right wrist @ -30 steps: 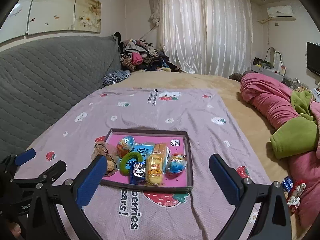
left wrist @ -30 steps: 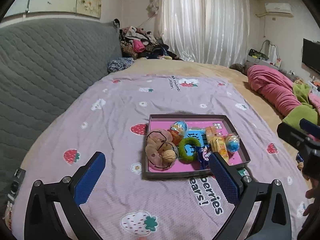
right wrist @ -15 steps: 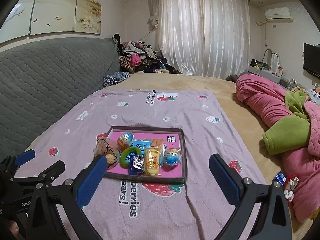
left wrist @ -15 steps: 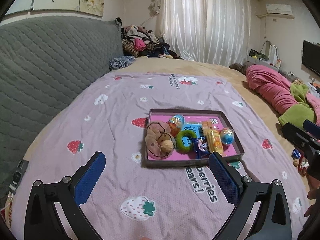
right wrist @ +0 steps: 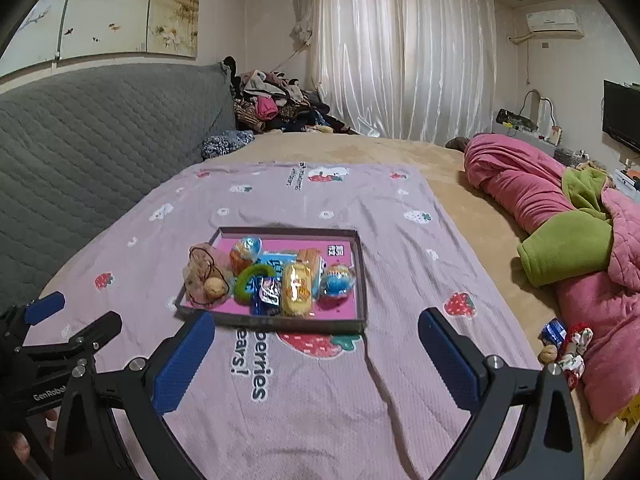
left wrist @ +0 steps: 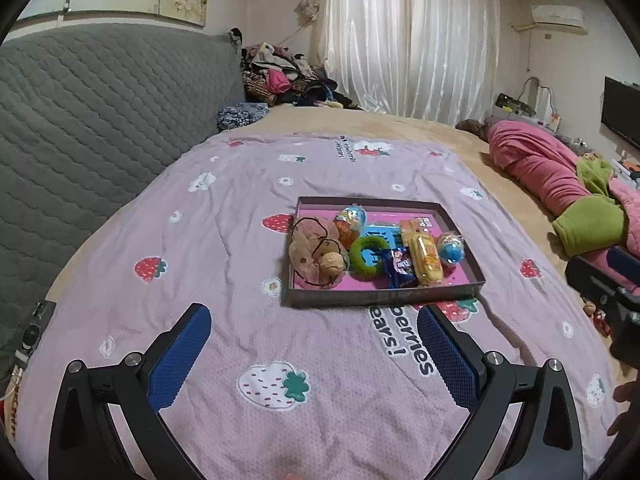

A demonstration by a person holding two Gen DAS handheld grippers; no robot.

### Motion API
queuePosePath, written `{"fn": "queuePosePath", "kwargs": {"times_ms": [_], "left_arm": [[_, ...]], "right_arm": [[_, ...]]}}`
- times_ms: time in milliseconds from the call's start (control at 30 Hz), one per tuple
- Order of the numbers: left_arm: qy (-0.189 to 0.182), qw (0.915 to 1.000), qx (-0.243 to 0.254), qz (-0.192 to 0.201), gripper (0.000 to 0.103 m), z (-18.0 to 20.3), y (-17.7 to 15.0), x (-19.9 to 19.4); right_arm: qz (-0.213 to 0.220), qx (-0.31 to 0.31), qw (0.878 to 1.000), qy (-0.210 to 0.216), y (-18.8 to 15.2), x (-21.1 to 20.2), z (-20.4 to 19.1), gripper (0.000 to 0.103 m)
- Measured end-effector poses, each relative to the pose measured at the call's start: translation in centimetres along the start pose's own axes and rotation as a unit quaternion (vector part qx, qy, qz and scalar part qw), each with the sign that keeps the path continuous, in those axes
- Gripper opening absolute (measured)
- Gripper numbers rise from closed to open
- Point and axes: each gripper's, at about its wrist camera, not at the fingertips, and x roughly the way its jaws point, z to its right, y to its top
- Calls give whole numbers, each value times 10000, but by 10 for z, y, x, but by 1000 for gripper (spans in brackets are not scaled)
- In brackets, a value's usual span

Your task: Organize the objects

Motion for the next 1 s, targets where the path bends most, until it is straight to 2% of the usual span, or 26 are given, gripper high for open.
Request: {"fn": "queuePosePath", "kwargs": {"times_ms": [333,1000], "left_arm": [[72,9999,28,145,103,0,-14,-8],[131,9996,62,-252,103,4,-57,15]], "right_arm": [[-82,-75,9999,4,-20,0,-4,103],[-267,-59,9996,19,-62,16,-1,103]]}}
